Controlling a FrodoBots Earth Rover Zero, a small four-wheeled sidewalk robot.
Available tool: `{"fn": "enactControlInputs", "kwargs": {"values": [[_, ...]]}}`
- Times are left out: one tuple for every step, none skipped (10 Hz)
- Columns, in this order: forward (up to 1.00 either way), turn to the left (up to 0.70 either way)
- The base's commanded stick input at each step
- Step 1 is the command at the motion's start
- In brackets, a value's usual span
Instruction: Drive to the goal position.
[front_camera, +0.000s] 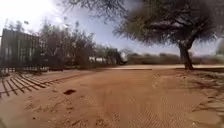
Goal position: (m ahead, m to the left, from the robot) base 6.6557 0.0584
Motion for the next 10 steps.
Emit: {"fn": "enactControlInputs", "kwargs": {"values": [[1.0, 0.0], [1.0, 0.0], [1.0, 0.0], [1.0, 0.0], [1.0, 0.0], [0.6, 0.0], [0.12, 0.0], [0.0, 0.0], [0.0, 0.0], [1.0, 0.0]]}}
